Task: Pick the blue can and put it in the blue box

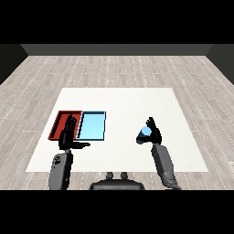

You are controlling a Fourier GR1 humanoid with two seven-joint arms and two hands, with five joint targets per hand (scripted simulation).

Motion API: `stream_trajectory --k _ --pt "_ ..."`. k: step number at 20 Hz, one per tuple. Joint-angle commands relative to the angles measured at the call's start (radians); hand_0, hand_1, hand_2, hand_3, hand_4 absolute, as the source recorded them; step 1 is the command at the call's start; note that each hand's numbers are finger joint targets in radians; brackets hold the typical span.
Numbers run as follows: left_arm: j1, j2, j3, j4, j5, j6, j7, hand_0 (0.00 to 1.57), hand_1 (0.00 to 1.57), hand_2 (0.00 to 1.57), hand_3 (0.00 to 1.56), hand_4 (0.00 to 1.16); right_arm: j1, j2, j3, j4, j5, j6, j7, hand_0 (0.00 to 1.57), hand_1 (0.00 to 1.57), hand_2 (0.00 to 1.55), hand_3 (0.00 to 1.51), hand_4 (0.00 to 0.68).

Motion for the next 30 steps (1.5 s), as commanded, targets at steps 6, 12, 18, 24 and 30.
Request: stream_trajectory --k 6,12,18,24,30 --pt "0.078 -0.02 -0.034 -0.054 -0.022 0.008 0.009 0.0 0.0 0.0 0.0 0.0 -0.071 0.043 0.063 0.083 0.0 -0.172 -0.029 0.0 0.0 0.15 0.22 0.0" --pt "0.055 -0.029 -0.034 0.031 -0.035 -0.002 -0.069 0.0 0.0 0.0 0.0 0.0 -0.013 0.032 0.037 0.004 0.061 -0.226 -0.007 1.51 1.51 1.48 1.43 0.591" --pt "-0.027 -0.03 -0.034 0.093 -0.059 0.025 -0.065 0.0 0.0 0.0 0.0 0.0 -0.005 0.023 0.091 -0.05 0.111 -0.233 0.028 1.51 1.51 1.47 1.44 0.605" --pt "0.037 0.0 -0.035 0.006 -0.031 -0.025 -0.033 0.0 0.0 0.0 0.0 0.0 -0.037 0.045 0.208 -0.221 0.133 -0.287 0.109 1.45 1.45 1.48 1.45 0.636" --pt "0.069 -0.056 -0.118 -0.044 -0.042 -0.021 0.008 0.0 0.0 0.0 0.0 0.0 -0.085 0.026 0.226 -0.376 0.145 -0.253 0.195 1.41 1.41 1.45 1.44 0.629"
